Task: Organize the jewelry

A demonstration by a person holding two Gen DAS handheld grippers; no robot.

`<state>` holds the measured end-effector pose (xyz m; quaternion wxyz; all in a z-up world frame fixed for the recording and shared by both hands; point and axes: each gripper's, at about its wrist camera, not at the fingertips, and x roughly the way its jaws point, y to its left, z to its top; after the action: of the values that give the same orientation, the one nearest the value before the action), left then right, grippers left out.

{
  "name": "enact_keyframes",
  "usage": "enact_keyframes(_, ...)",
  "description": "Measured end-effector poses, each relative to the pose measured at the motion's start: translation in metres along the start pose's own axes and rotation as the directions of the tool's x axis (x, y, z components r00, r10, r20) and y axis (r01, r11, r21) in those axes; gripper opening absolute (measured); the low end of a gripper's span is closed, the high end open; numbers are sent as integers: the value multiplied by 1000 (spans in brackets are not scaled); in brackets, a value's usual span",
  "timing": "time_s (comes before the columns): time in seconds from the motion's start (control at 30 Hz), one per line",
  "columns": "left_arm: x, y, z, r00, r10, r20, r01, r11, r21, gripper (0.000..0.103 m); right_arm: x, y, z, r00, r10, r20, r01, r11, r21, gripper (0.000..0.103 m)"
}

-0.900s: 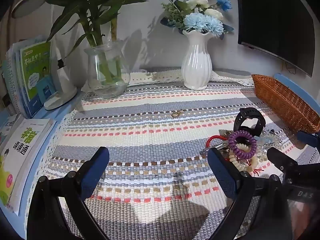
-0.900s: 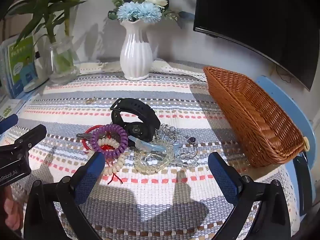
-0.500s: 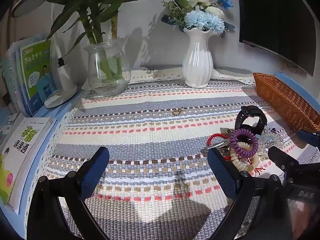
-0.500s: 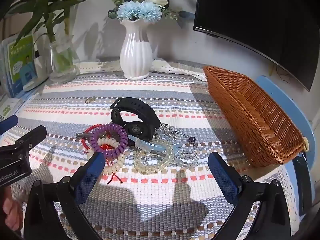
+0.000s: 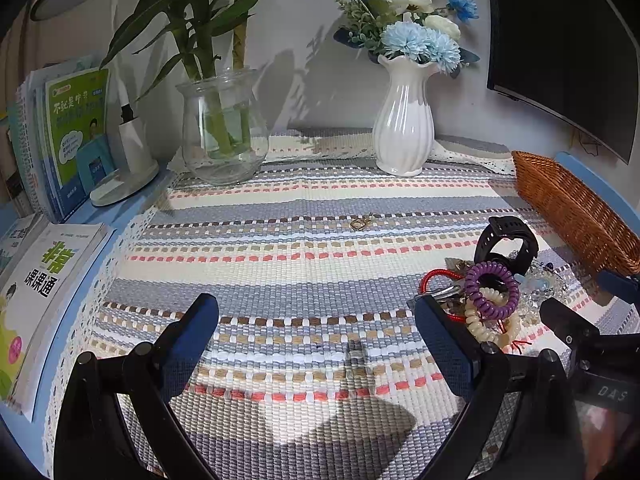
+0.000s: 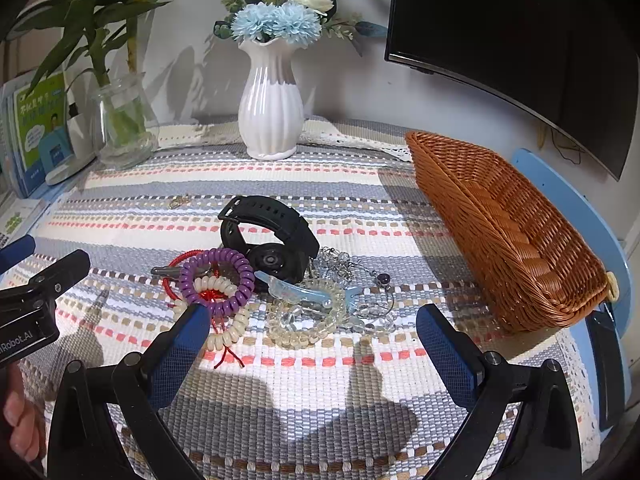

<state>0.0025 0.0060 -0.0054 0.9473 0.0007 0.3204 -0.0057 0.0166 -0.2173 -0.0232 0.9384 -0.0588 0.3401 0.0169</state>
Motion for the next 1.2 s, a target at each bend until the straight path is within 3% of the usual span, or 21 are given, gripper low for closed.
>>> enact_keyframes(0.6,0,1,1,1000,1,-2,-1,1000,-1,99,9,-5,0,998,26,-49,-24,999,27,102)
enact_keyframes(1.2,-2,1,2,1000,0,-4,0,1000,-4,99,8,-5,0,999,22,-43,-21,999,27,102)
